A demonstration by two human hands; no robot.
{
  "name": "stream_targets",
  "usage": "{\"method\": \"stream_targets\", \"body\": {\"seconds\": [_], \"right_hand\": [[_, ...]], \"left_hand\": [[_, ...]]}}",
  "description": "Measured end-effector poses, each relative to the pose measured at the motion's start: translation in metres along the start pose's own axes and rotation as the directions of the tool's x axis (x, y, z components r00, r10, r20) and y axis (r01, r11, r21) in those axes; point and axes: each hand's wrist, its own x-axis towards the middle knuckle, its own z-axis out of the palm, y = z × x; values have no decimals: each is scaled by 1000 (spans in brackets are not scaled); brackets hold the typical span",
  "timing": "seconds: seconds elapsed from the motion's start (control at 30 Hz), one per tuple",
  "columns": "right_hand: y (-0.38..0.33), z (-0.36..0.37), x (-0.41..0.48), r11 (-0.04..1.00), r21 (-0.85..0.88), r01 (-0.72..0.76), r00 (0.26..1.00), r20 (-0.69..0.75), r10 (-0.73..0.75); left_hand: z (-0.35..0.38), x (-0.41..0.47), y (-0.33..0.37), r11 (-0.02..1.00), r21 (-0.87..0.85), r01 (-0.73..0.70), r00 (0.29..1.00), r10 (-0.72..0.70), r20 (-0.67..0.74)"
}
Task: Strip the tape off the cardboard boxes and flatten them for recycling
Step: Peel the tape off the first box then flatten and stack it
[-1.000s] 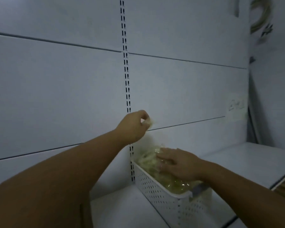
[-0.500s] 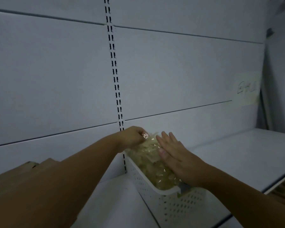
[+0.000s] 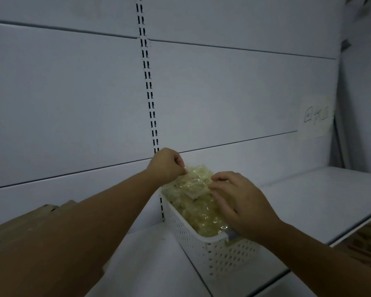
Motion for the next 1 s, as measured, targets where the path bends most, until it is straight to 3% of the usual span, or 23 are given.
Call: {"method": "stream_targets", "body": {"seconds": [0.13,0.17,0.3,0.4,0.47,0.53,0.6,0.67,0.77,0.93,1.0], "right_hand": [[-2,-6,2,989,-140,42,995,95,-29],[-2,-7,2,986,-158,49,994,101,-33],[-8,-11,6,1000,-5,-26,1000,-9,26],[-23,-23,21,1000,-23,-7,980,-201,2],[-47,-24,34,996,-49,74,970,-229,-84],[-80,-15,46,988,1,156,978,-137,-154],[-118,4,55,969,85,230,970,64,-236],[-152,28,59,946,177,271,909,275,-312],[-195,57,67,912,323,252,822,427,-378],[-247,87,83,887,335,318,586,666,-461],[-258,92,87,886,307,349,539,708,-457]], "left_hand": [[-19,-3,1,993,-108,56,951,-21,308],[-25,-3,1,989,-132,66,944,-19,329],[-51,-9,3,996,-88,-17,995,26,96],[-86,-23,0,999,49,-22,981,12,196],[-119,-37,-10,991,132,-8,961,-28,275],[-154,-56,-25,977,211,29,951,-92,295],[-186,-81,-45,936,342,87,924,-204,323],[-210,-114,-67,858,495,136,859,-351,374],[-229,-165,-103,768,632,103,824,-421,378],[-239,-218,-131,835,530,150,853,-380,359],[-243,-226,-135,868,469,163,834,-375,405]]}}
